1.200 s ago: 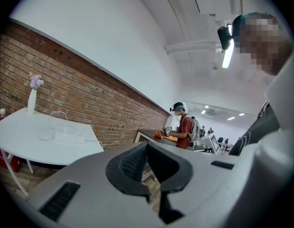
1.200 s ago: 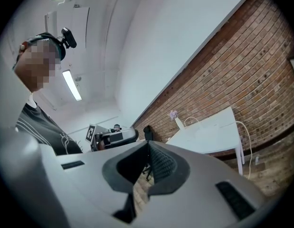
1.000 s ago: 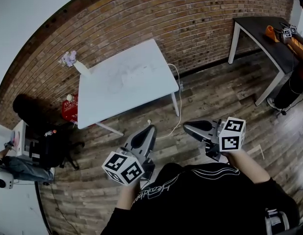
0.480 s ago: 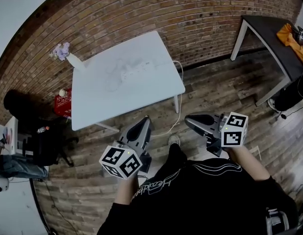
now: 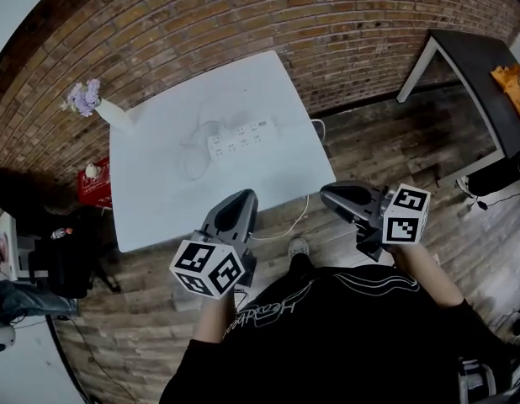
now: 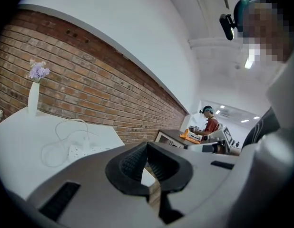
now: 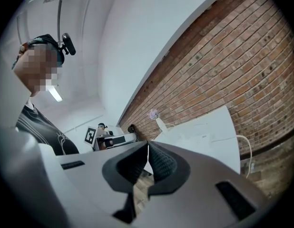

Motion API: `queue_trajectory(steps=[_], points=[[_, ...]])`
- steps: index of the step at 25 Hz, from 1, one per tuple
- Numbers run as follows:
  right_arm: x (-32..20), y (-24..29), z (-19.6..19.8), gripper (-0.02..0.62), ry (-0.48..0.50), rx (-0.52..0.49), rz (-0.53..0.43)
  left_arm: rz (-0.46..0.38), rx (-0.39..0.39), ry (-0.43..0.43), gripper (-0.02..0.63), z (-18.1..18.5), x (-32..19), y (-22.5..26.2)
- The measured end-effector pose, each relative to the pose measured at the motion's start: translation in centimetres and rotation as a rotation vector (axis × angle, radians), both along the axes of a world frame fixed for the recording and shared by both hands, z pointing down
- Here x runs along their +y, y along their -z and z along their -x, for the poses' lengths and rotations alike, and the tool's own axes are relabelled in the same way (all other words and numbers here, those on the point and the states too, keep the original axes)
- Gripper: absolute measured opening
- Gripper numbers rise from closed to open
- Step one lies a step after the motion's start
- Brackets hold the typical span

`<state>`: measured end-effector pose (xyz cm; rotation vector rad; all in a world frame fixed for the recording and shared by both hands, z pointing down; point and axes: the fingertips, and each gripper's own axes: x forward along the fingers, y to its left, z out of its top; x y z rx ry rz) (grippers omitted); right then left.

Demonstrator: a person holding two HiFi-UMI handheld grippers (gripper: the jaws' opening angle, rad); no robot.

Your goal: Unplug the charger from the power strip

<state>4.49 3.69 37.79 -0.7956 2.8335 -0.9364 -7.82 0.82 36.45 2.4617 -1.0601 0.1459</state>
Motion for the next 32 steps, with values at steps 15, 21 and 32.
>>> queue_trajectory(steps=[15,21,32], points=[[-12.8,-4.8,2.8,-0.002,-0.008,0.084,0.098,0.034,-0.039,0.102,0.005,4.3,-11.5,-3.0],[-16.5,-8.2,3.9,-0.002,0.063,0.167,0.115,0.065,-0.075,0.173,0.005,5.2,-13.3,-5.0],[-23.7,-13.2,6.0,0.016,0.214,0.234,0.150,0.124,-0.147,0.380,0.006,6.9,-18.2,-8.1]])
